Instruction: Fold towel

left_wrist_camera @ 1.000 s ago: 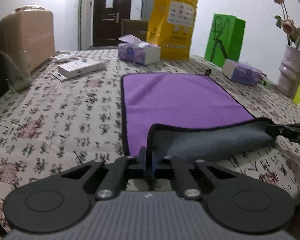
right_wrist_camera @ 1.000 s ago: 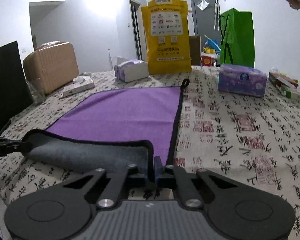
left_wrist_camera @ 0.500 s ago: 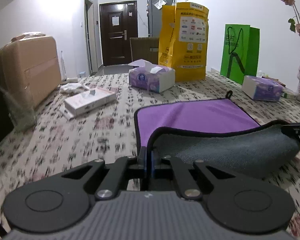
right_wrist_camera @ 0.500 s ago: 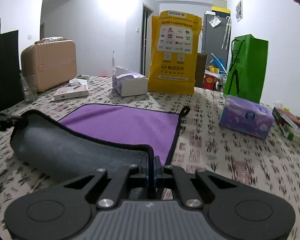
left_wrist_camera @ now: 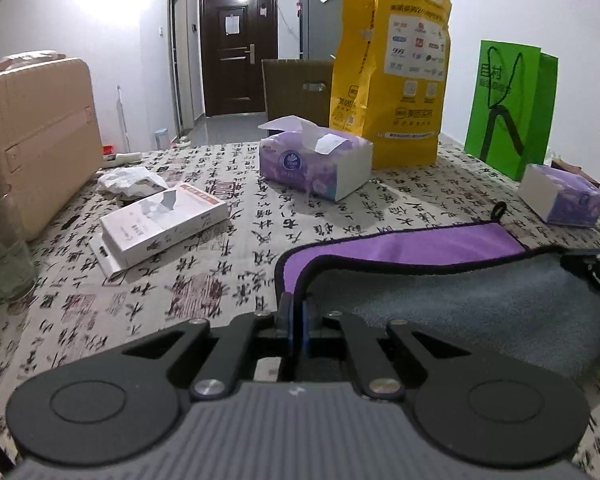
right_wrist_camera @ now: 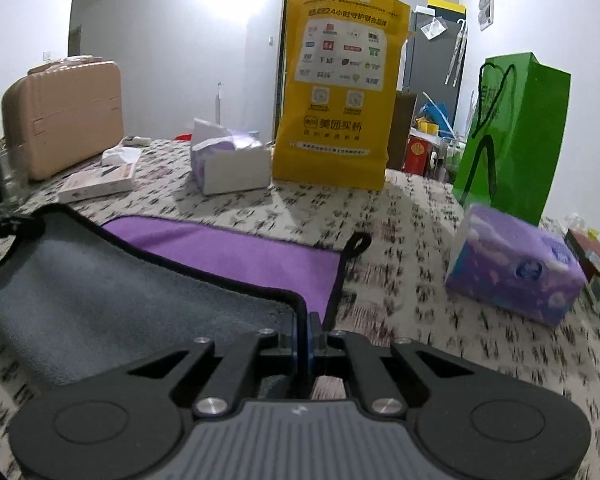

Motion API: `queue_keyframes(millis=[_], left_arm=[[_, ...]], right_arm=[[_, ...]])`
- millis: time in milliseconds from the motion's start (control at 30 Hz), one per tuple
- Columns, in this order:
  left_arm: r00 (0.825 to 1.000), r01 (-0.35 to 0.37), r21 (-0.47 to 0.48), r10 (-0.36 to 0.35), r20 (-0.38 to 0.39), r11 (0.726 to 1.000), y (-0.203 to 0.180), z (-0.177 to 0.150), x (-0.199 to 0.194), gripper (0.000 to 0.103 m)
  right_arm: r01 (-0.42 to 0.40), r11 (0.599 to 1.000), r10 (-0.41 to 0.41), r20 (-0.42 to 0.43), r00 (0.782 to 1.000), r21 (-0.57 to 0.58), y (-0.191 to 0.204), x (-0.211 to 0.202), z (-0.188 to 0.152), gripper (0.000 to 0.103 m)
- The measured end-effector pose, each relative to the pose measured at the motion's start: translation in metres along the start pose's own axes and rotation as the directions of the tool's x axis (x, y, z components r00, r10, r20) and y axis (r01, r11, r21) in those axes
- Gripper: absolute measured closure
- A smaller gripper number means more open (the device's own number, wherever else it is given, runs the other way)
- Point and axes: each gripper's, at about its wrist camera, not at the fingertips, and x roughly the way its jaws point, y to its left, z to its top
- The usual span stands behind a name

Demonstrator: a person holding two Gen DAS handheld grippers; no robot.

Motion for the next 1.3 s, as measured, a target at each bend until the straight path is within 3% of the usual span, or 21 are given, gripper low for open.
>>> queue_keyframes(millis=[367,633,767,900,1000,1133,1300], left_arm=[[0.997,0.009,-0.044,-0.012,-0.072,0.999,0.016,0.029,0.065,0.098],[0.995,0.018,-0.072,-0.025,-0.093,0.997,0.022,0.028,0.092,0.098],[0.997,0.024,-0.067,-0.029,-0.066,0.997,0.025,0.021,0.093,0.093],[0.999,-0.026,-0.061,0.024,-0.046,0.998,0.025,0.018,0.093,0.066],[0.998,-0.022,-0.092,0.017,-0.054,0.996,0.030,0.018,0.095,0.055],[0.998,-0.046,-0.101,0.040,-0.055,0.994,0.030,0.016,0.095,0.026],[0.999,0.001,-0.090,-0.006,-0.046,0.996,0.028,0.014,0.092,0.014]], right_arm=[[-0.004,1.000,0.005,-0.018,1.000,0.021,-0.021,0.065,0.039,0.099],[0.017,1.000,-0.017,-0.045,0.999,0.000,-0.021,0.092,0.040,0.098],[0.025,1.000,-0.024,-0.042,0.999,0.012,-0.023,0.099,0.031,0.093],[0.052,0.998,-0.051,-0.036,0.998,0.023,-0.024,0.098,0.030,0.080],[0.075,0.997,-0.073,-0.042,0.996,0.036,-0.027,0.098,0.031,0.069],[0.121,0.989,-0.116,-0.060,0.991,0.089,-0.036,0.100,0.031,0.040],[0.139,0.982,-0.130,-0.075,0.989,0.130,-0.043,0.101,0.029,0.026]])
